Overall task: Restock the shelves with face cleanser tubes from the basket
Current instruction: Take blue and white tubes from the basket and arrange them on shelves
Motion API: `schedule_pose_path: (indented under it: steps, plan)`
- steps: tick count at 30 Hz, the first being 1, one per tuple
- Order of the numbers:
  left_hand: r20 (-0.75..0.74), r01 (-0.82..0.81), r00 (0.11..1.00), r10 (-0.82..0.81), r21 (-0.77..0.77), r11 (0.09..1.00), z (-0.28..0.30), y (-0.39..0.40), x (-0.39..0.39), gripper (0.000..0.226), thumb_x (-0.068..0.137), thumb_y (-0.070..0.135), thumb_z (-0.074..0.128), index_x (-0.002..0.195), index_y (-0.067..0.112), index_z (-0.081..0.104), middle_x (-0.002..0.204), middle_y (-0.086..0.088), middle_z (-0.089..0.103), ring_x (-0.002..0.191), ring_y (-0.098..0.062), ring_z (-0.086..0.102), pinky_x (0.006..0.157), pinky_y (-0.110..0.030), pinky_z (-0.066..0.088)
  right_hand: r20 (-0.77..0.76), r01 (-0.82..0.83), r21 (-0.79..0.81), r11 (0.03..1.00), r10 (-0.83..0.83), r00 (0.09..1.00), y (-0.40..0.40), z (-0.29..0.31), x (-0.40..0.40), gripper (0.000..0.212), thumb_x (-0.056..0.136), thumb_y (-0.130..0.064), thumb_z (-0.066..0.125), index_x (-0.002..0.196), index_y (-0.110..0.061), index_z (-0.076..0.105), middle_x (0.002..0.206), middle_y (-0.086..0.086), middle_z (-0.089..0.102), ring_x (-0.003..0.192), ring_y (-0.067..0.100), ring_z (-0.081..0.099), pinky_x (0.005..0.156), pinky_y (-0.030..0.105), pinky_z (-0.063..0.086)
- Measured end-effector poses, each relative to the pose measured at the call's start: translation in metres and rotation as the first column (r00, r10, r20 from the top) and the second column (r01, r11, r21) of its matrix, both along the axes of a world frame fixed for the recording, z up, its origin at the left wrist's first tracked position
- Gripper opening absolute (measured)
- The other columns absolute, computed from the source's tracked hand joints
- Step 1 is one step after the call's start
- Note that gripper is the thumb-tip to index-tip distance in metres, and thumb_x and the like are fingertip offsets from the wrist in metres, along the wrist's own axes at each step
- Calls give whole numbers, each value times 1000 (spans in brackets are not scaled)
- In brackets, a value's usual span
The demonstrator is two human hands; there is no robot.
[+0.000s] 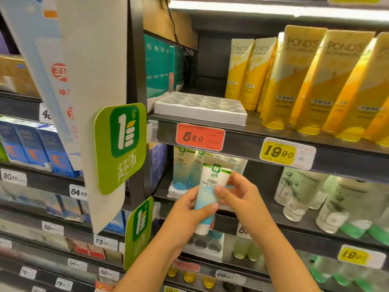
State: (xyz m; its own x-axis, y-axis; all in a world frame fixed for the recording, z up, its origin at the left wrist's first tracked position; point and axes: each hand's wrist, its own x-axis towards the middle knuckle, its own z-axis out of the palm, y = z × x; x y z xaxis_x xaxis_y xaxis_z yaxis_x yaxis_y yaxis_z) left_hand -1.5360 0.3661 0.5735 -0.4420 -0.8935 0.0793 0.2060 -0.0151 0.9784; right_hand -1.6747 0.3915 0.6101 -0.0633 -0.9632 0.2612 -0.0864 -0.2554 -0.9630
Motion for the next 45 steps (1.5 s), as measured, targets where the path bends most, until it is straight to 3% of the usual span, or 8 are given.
schedule_pose_path:
  steps: [6,13,21,26,32,36,41,45]
  plan:
    - [89,-57,994,67,-109,992,18,-7,-24,36,78,14,71,106,34,62,100,10,71,89,1,65,67,-10,49,-21,127,-40,991,-128,992,-5,8,-20,19,80,-11,69,97,-19,64,95,1,72,91,23,68,81,39,56]
    - [170,-295,923,346,-270,917,18,-13,-34,34,82,9,67,101,36,59,104,20,62,94,14,56,74,-2,44,-122,403,-207,892,-432,894,-23,10,-16,26,79,-16,71,69,-35,57,91,1,65,78,4,63,62,3,46]
    - [209,-353,894,396,-217,910,6,-7,-29,40,87,7,60,125,17,57,118,6,64,108,-2,58,95,-19,46,-162,359,-173,917,-386,908,-34,-3,-9,26,81,-19,71,74,-36,52,84,-17,60,78,-14,57,63,3,45]
    - [232,-370,877,422,-235,899,7,-6,-28,36,88,5,59,122,14,57,112,7,63,100,4,58,77,-3,46,-420,370,-104,923,-378,825,-42,4,-6,14,85,-33,63,94,-23,62,105,2,60,102,21,56,91,37,47]
    - [270,-361,871,410,-213,908,6,-3,-25,31,88,8,59,116,21,58,114,6,62,103,-3,59,92,-23,47,-605,401,-77,913,-362,709,-46,6,-4,38,89,-37,57,112,-8,51,117,11,53,108,27,51,92,35,42]
    - [284,-375,861,422,-206,904,5,0,-21,30,88,12,59,115,26,58,105,16,61,93,8,56,81,-16,47,-507,376,-85,923,-365,781,-45,9,-2,32,86,-30,63,108,-8,56,111,10,61,102,27,57,87,36,48]
    - [263,-337,890,374,-176,925,8,6,-17,21,89,11,59,104,26,61,99,9,64,92,-3,60,81,-23,49,-368,372,-31,928,-357,858,-21,-5,-13,29,90,-29,58,116,-18,52,99,-1,60,86,13,57,72,21,45]
    - [236,-206,947,218,-74,976,0,20,-16,17,88,8,59,92,24,64,90,-1,66,82,-12,64,69,-17,53,-193,449,139,883,-420,887,17,-28,-31,7,92,-21,54,95,-17,58,87,1,64,78,13,62,70,21,52]
